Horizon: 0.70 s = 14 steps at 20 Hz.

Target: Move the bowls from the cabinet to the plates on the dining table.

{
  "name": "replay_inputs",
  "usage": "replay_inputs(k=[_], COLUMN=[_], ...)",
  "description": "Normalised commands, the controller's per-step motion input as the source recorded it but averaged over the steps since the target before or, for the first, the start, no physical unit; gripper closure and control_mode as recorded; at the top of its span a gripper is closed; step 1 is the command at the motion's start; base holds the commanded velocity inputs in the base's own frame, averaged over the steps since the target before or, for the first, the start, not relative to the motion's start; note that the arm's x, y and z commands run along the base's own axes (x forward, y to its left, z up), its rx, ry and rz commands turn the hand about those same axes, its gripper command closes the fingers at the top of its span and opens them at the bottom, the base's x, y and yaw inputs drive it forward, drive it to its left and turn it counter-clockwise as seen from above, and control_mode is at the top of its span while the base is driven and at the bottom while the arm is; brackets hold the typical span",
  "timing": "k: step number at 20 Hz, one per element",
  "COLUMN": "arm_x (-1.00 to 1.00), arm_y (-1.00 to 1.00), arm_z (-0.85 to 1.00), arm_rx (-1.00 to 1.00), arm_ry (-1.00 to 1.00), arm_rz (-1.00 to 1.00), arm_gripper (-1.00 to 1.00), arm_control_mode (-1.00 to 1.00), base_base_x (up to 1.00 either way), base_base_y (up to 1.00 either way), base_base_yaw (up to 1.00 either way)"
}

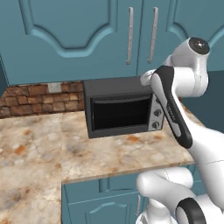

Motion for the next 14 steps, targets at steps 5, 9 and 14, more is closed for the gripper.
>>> replay_inputs(k=[5, 9, 14], arm_x=[0.0, 0.0, 0.0], arm_y=[-0.02, -0.02, -0.01], arm_z=[0.19, 0.2, 0.26], arm_rx=[0.0, 0.0, 0.0], arm_ry=[-0.25, -0.26, -0.25], arm_rz=[0.02, 0.02, 0.0], arm_gripper=[-1.0, -1.0, -1.0], arm_control_mode=[-1.0, -1.0, -1.0], base_base_x=[0.0, 0.0, 0.0], base_base_y=[0.0, 0.0, 0.0], base_base_yaw=[0.0, 0.0, 0.0])
